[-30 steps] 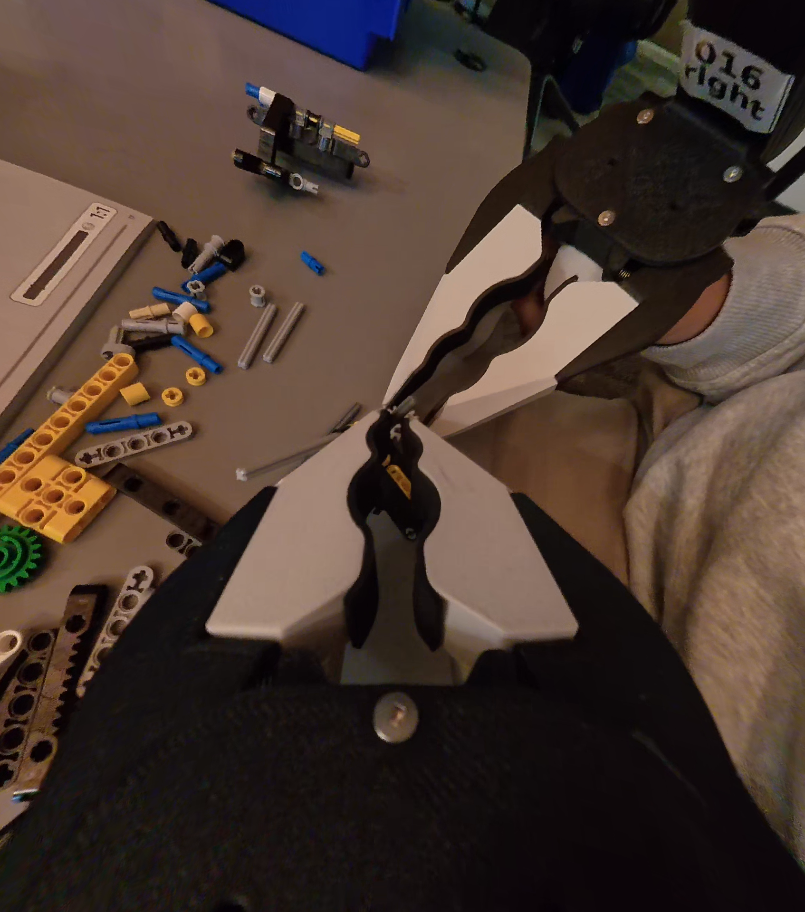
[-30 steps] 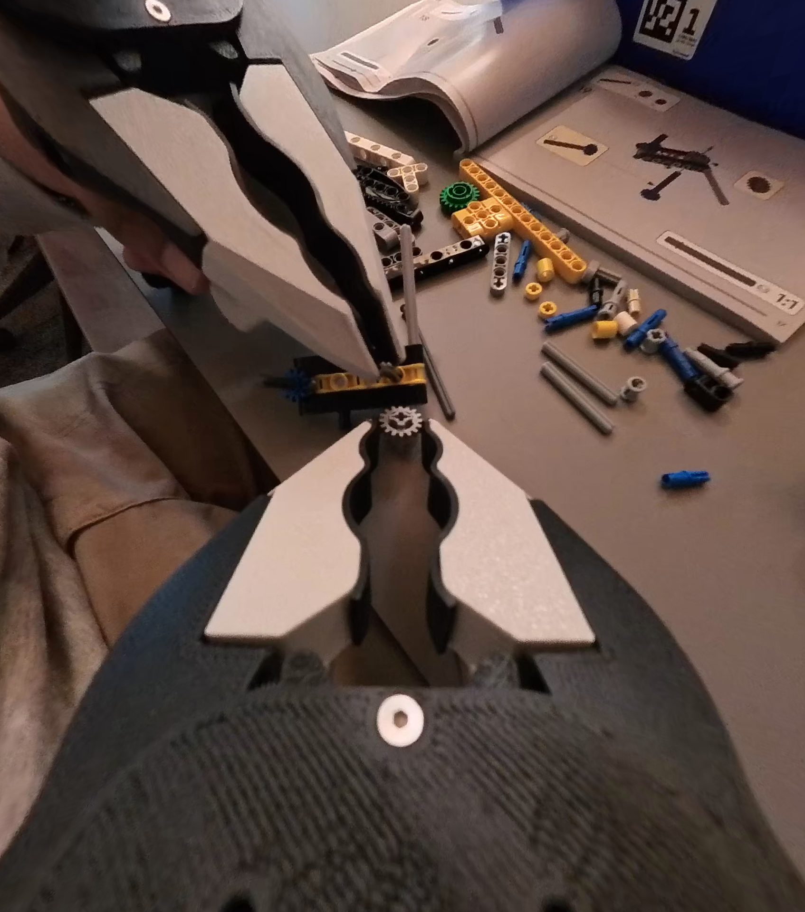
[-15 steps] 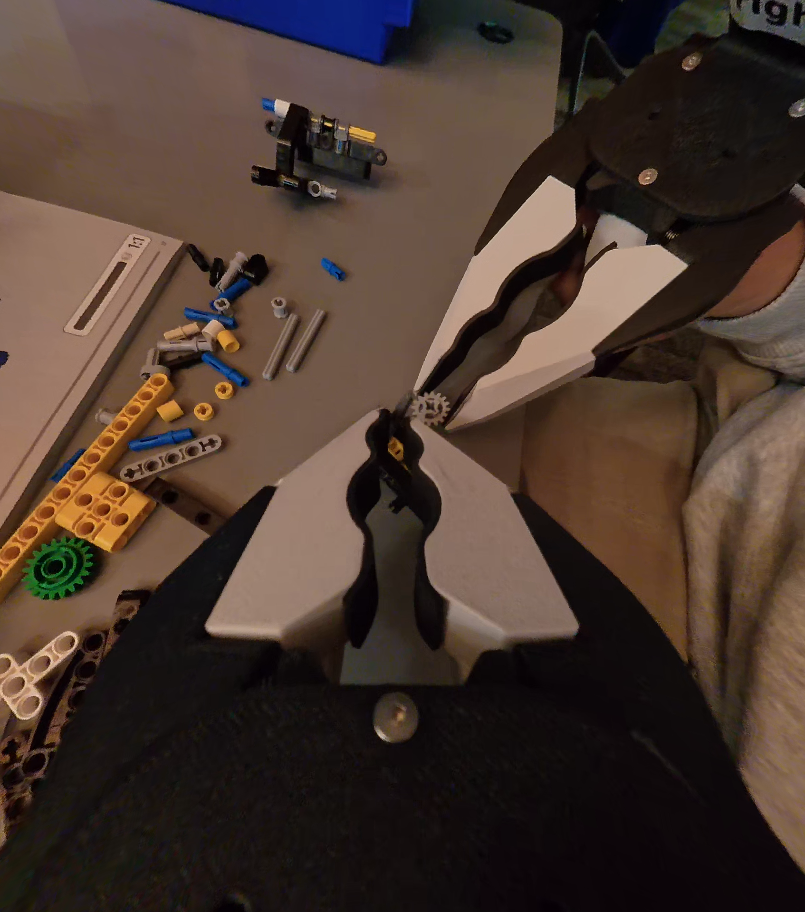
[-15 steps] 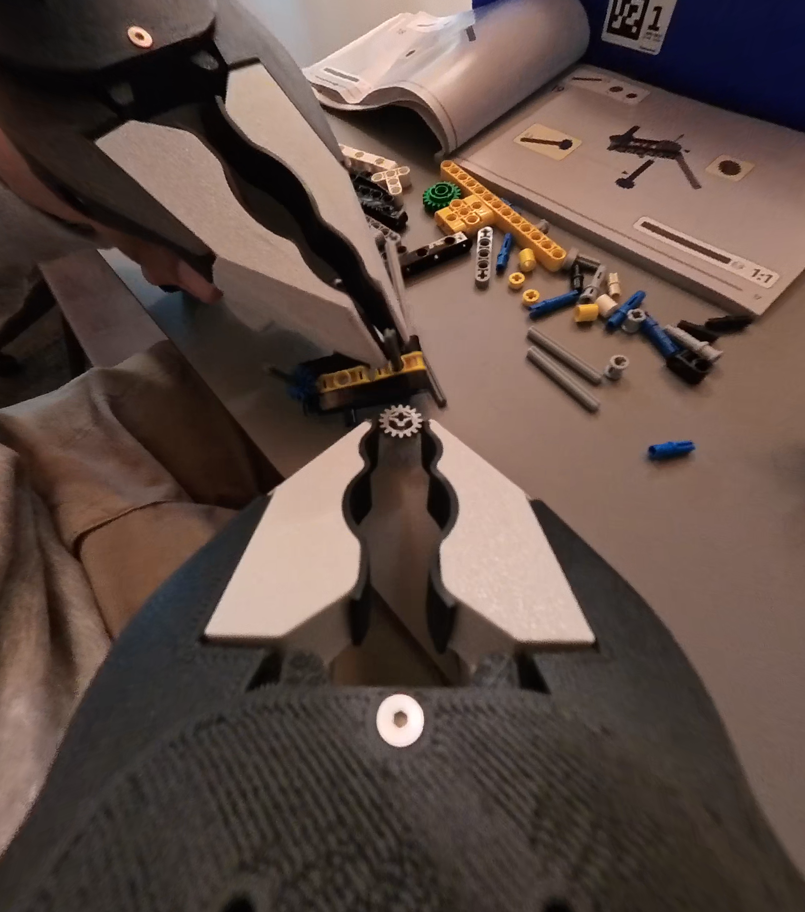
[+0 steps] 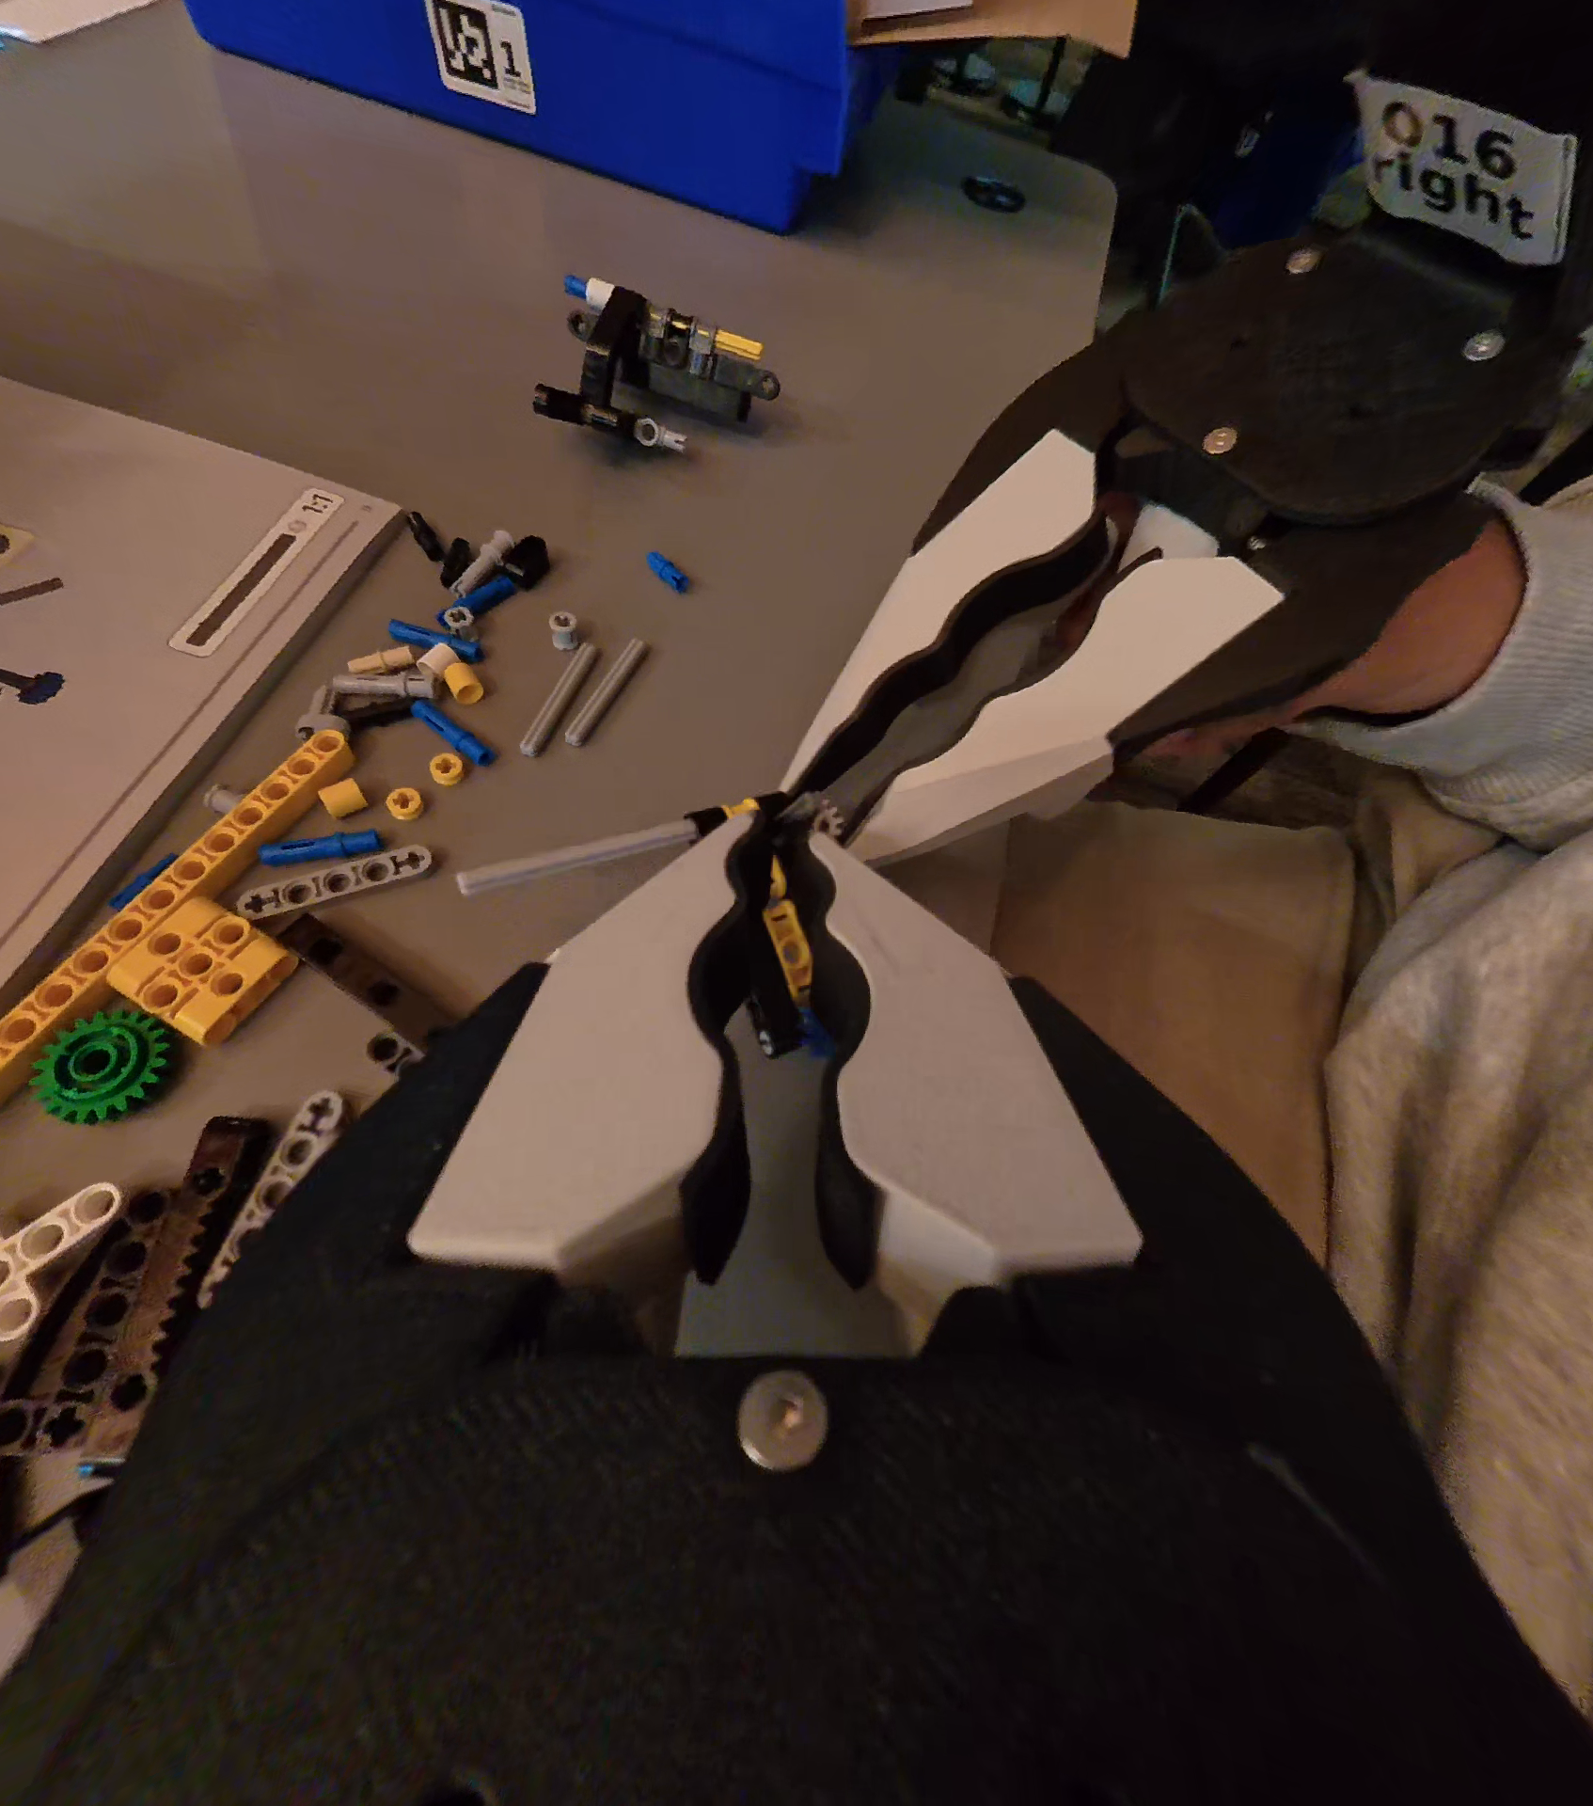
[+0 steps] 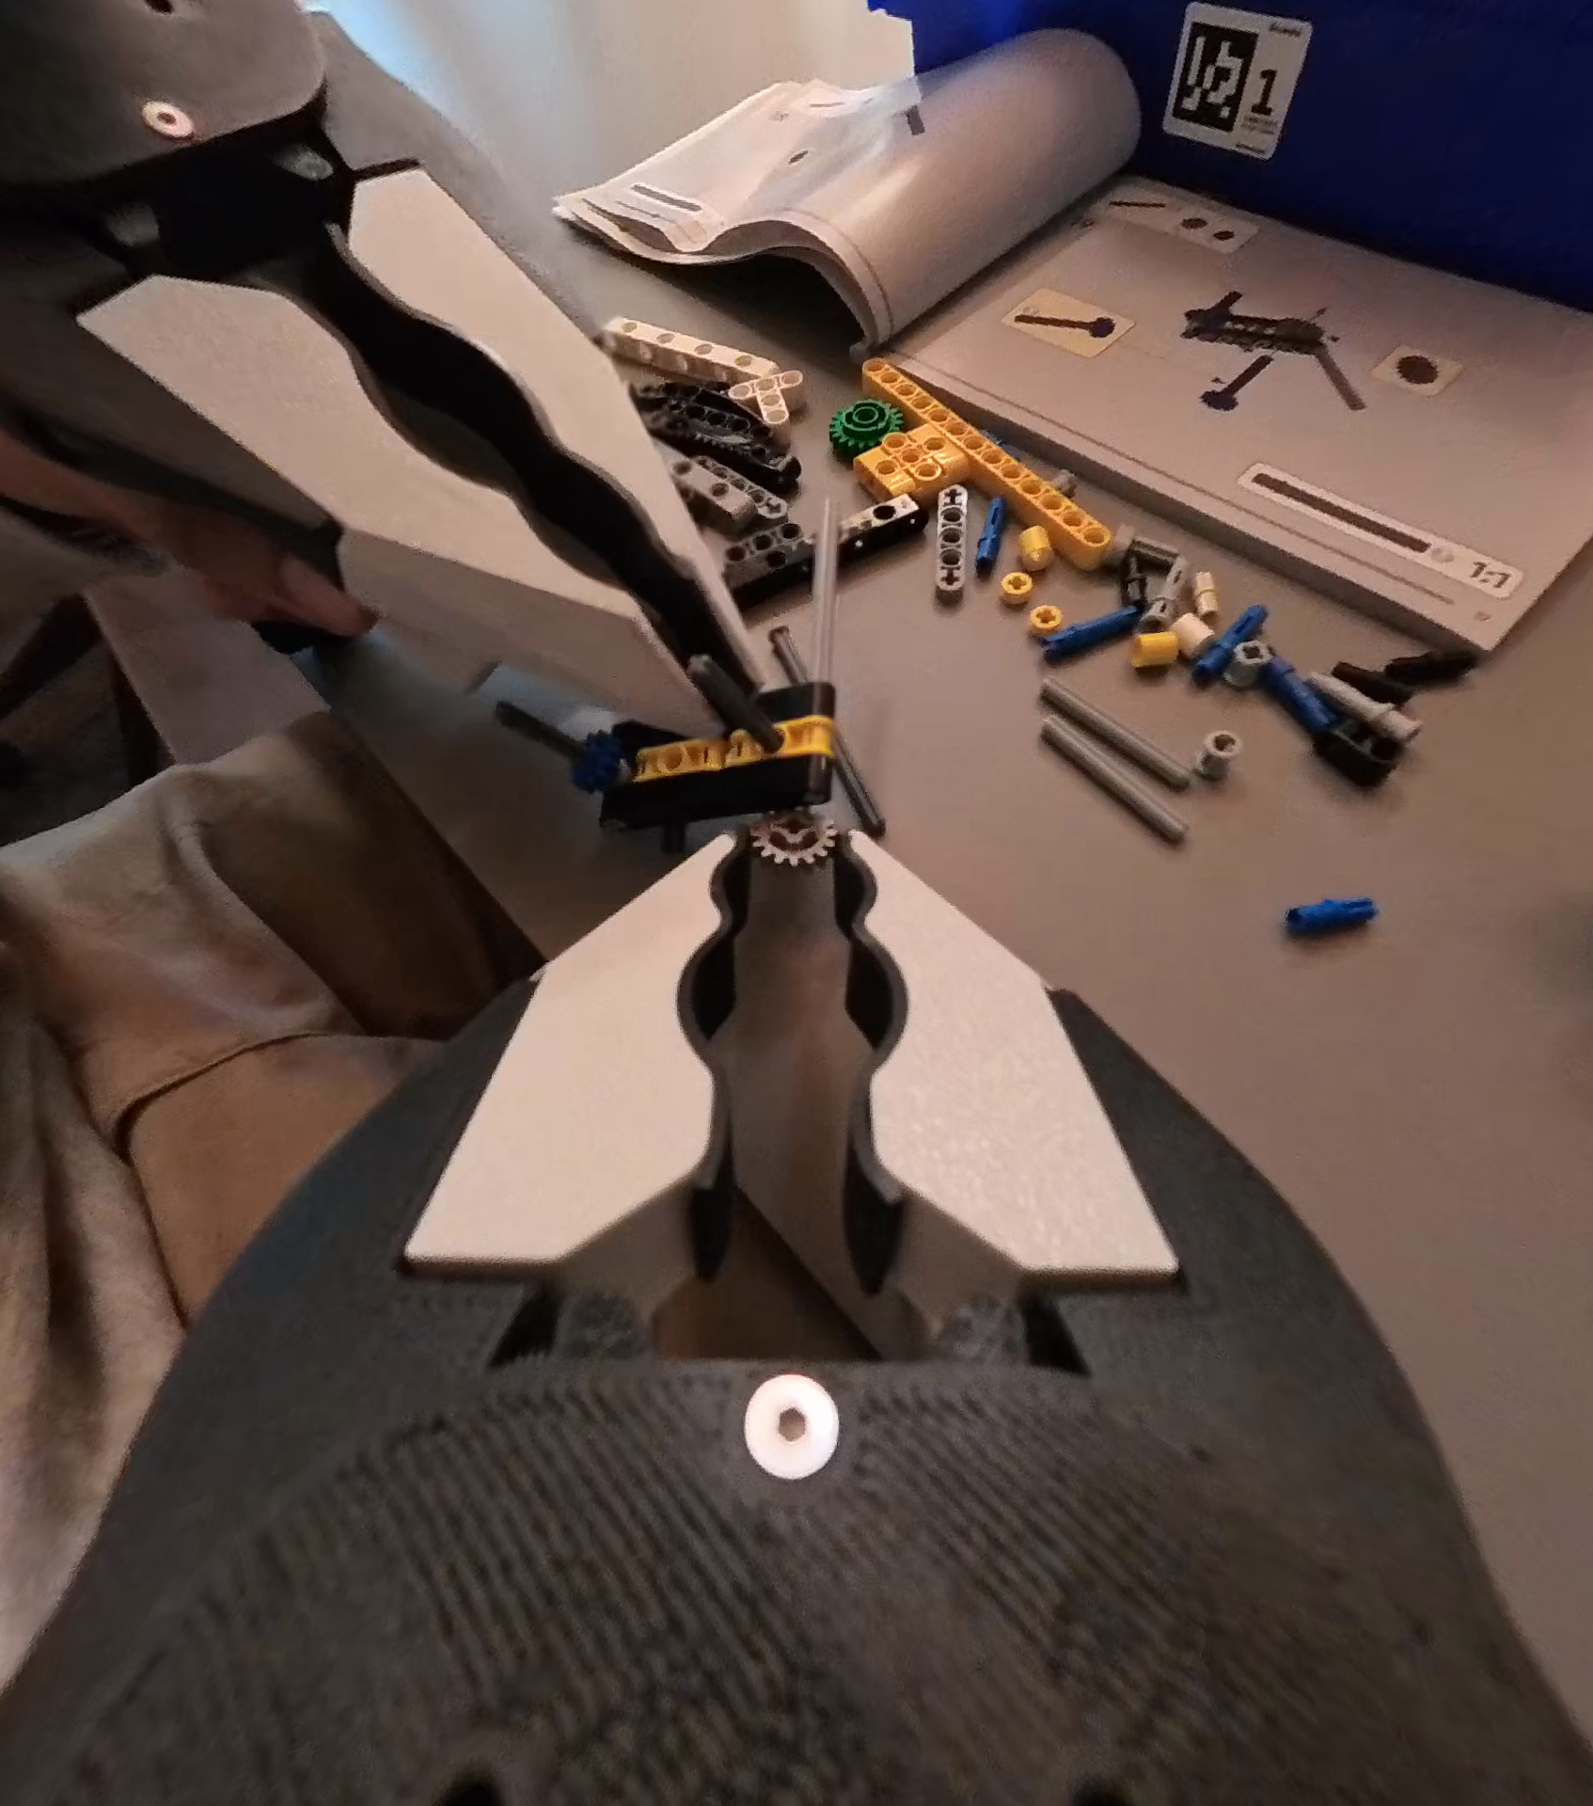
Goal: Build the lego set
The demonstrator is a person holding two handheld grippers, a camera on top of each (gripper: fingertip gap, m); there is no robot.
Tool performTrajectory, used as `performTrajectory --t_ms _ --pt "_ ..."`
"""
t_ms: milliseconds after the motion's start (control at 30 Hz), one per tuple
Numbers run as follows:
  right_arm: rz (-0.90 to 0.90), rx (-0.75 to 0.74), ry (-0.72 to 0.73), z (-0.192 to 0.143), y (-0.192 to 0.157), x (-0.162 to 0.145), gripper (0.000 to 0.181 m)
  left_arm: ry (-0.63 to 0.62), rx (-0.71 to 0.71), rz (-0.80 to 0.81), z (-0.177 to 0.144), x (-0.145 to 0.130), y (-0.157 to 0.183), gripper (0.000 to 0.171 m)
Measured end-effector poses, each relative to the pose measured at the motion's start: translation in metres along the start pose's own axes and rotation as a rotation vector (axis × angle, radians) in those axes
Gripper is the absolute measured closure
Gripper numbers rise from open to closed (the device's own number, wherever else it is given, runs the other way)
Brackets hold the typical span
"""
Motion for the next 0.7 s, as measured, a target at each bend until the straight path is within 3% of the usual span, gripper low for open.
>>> performTrajectory --t_ms 433,700 --pt "-0.002 0.037 -0.023 0.005 -0.003 -0.001 0.166 -0.035 0.058 0.041 -0.001 -0.007 0.005 0.171" --pt "-0.042 -0.051 -0.035 -0.008 0.016 -0.005 0.166 -0.069 0.107 0.073 0.002 -0.009 -0.001 0.167"
Point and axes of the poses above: each gripper's, where its closed fingertips meet, z out along the fingers, x out of its top, y = z × x across the jaws, the point moved 1 cm from there along -z, back along the fingers, and after that the axes turned 5 degrees about -x, right-handed, at the moved point
